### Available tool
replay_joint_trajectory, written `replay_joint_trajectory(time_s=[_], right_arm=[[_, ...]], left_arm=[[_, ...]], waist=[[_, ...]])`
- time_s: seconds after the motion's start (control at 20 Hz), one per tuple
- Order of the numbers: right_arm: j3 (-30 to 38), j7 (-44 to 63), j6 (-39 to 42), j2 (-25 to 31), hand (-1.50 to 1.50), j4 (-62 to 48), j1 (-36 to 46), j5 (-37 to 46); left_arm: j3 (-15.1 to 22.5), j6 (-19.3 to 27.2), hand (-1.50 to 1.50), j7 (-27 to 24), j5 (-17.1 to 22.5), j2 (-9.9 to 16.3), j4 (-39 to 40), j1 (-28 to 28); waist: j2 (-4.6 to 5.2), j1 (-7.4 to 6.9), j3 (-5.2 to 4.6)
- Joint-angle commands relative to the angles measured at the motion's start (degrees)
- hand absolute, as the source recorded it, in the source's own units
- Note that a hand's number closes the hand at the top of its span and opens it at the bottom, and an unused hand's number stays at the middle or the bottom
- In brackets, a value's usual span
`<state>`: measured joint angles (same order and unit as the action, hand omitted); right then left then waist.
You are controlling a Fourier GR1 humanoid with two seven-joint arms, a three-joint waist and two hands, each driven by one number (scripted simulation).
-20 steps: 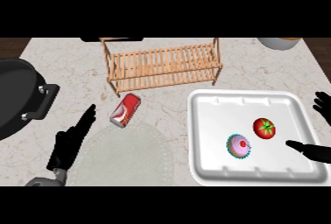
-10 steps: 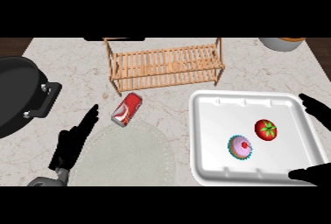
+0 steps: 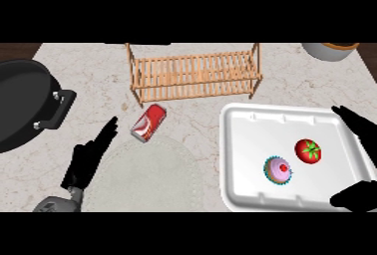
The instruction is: Pick the cupcake from the tray and place it in the tiered shelf
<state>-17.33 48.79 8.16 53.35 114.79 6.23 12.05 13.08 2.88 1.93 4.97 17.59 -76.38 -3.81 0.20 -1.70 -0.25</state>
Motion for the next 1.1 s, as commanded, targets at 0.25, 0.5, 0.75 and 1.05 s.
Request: replay_joint_trajectory(time_s=[0.25, 0.5, 0.75, 1.05], right_arm=[[-11.1, 22.4, 10.0, -15.6, -1.5, -2.0, 15.4, 1.9], [-19.0, 24.3, 5.3, -22.4, -1.5, -9.9, 12.8, 10.7], [-18.1, 26.4, 6.3, -23.6, -1.5, -7.4, 11.2, 12.3], [-16.4, 22.9, 7.1, -22.6, -1.5, -13.3, 12.7, 17.0]], left_arm=[[-0.2, 0.1, 0.0, -0.5, -1.2, -0.6, -3.1, 4.0], [-1.4, -0.6, 0.0, 0.5, -1.3, 0.1, -2.3, 2.4], [-4.0, -0.7, 0.0, 1.9, -1.2, -0.1, 0.5, -1.8], [-2.8, -0.1, 0.0, 0.8, -2.2, -1.0, -3.7, 3.3]], waist=[[-0.23, 0.62, 0.18], [-0.18, 0.81, 0.19], [-0.26, 1.91, 0.2], [-0.26, 1.38, 0.22]])
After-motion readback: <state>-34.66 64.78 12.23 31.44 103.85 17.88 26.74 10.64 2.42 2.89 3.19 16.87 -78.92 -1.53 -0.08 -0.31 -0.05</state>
